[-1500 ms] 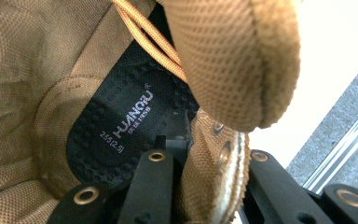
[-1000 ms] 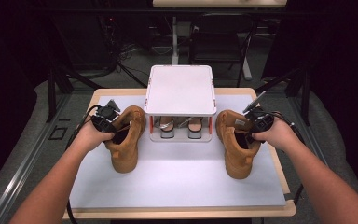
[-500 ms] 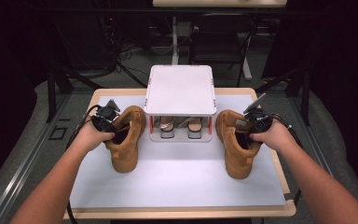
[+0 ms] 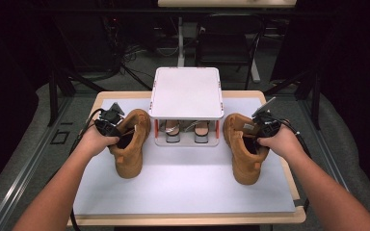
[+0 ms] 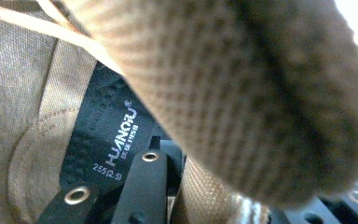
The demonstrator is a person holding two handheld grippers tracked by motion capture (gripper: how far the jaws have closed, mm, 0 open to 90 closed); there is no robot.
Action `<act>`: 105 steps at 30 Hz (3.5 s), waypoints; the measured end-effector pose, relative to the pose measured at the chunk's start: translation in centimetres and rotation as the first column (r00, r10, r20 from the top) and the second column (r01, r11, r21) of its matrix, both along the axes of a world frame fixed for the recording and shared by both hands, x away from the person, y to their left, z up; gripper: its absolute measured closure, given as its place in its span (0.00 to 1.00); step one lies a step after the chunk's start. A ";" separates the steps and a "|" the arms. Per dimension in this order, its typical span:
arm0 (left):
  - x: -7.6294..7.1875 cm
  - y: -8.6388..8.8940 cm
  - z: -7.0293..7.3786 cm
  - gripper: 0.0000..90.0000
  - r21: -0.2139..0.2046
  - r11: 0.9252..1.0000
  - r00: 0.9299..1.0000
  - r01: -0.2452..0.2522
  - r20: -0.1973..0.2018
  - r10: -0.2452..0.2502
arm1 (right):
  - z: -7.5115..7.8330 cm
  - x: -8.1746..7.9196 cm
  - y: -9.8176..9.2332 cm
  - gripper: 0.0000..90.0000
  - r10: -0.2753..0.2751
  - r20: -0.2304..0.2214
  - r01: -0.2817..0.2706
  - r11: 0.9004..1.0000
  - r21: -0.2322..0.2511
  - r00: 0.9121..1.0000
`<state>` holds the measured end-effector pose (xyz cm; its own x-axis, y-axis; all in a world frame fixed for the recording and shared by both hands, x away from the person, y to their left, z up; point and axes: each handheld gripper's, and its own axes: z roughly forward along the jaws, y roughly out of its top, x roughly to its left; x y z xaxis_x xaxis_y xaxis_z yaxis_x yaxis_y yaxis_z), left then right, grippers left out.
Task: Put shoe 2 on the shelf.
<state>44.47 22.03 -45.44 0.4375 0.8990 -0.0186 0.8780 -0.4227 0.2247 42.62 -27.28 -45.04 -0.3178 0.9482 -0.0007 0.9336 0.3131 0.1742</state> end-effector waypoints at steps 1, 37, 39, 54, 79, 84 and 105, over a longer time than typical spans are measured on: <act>0.0 0.0 0.0 0.84 0.001 1.000 1.000 0.000 -0.001 0.000 | -0.1 0.0 0.0 0.84 -0.005 0.007 0.005 1.000 0.002 1.000; 0.0 0.6 -0.1 0.91 -0.050 0.997 0.998 -0.062 0.004 0.062 | 0.1 -0.2 -0.2 0.93 -0.029 0.011 0.028 0.999 0.037 1.000; 0.0 0.6 0.0 0.92 -0.057 0.996 0.997 -0.074 0.000 0.074 | 0.2 -0.1 -0.3 0.95 -0.031 0.003 0.031 0.999 0.038 1.000; 0.4 0.8 0.2 0.95 -0.065 0.991 0.993 -0.113 -0.036 0.111 | 0.3 0.3 -0.6 0.96 -0.072 -0.040 0.074 0.995 0.069 0.997; 1.1 0.9 1.1 0.96 -0.086 0.984 0.987 -0.157 -0.047 0.154 | 0.7 0.5 -1.2 0.96 -0.140 -0.066 0.148 0.978 0.147 0.988; 1.2 0.8 1.5 0.96 -0.094 0.982 0.986 -0.165 -0.049 0.161 | 1.0 0.5 -1.2 0.96 -0.159 -0.070 0.168 0.974 0.151 0.985; 0.5 1.4 4.7 0.95 -0.102 0.978 0.983 -0.183 -0.031 0.181 | 4.4 -0.2 -1.2 0.96 -0.195 -0.018 0.196 0.969 0.149 0.981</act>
